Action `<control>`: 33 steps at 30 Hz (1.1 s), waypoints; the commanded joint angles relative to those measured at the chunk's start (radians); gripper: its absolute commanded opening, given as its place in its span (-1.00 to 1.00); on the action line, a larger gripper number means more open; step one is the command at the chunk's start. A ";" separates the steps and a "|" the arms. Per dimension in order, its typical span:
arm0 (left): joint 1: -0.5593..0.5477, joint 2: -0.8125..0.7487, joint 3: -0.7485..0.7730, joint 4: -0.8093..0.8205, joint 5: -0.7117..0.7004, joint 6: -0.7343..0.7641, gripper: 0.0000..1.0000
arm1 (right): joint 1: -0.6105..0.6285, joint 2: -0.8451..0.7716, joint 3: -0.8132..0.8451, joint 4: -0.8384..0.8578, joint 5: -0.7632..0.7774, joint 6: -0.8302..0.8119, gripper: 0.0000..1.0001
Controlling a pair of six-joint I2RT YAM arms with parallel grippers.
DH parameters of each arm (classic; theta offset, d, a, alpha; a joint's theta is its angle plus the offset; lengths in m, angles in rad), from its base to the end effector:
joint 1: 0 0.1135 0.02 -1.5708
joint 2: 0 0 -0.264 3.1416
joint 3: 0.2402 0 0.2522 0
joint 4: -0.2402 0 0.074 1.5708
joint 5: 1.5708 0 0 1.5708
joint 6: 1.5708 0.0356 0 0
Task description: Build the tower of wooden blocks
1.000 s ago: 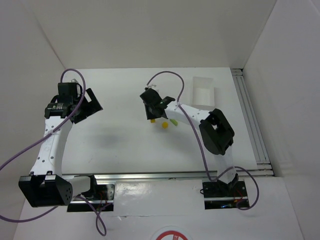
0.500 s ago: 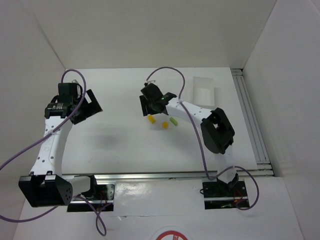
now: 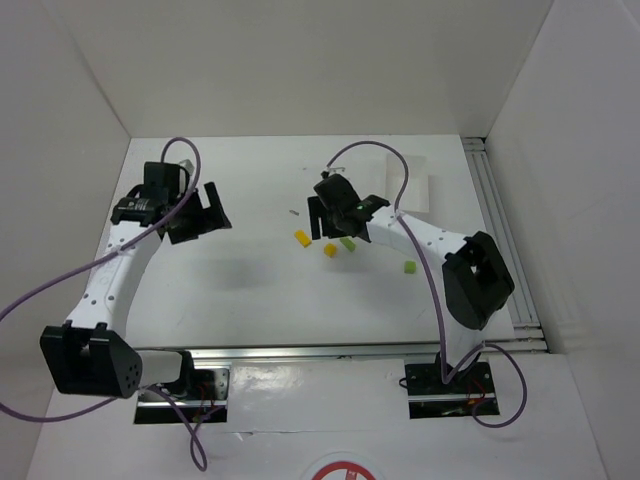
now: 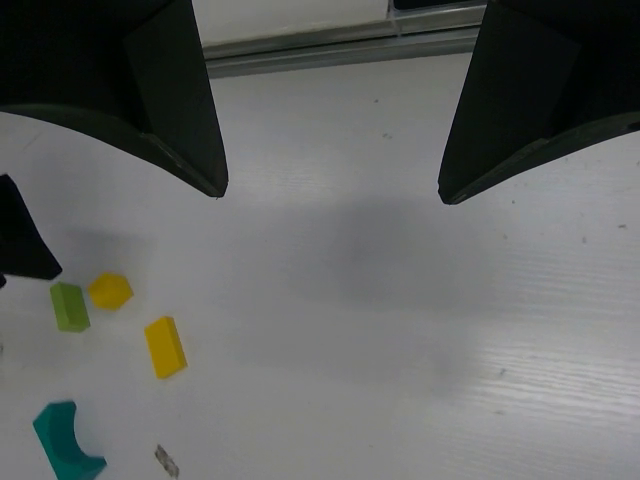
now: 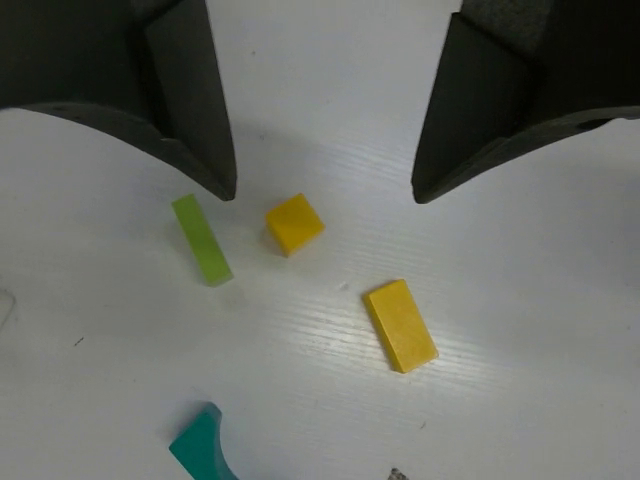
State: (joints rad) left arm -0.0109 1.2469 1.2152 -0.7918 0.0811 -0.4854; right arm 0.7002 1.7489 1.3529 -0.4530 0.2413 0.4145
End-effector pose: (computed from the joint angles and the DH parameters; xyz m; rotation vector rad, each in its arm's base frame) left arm 0.2571 -0.0057 0.3357 -0.5305 2.3576 -0.3277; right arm 0.3019 0.2433 0.2527 -0.2327 2.3889 0.2320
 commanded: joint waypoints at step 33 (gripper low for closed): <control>-0.041 0.112 0.014 0.005 0.109 -0.024 0.90 | 0.027 0.340 0.193 0.086 -0.220 -0.298 0.34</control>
State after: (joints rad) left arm -0.0509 1.3708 1.2297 -0.7918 0.1417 -0.5240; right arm 0.7113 2.1063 1.5532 -0.4259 0.0368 0.1390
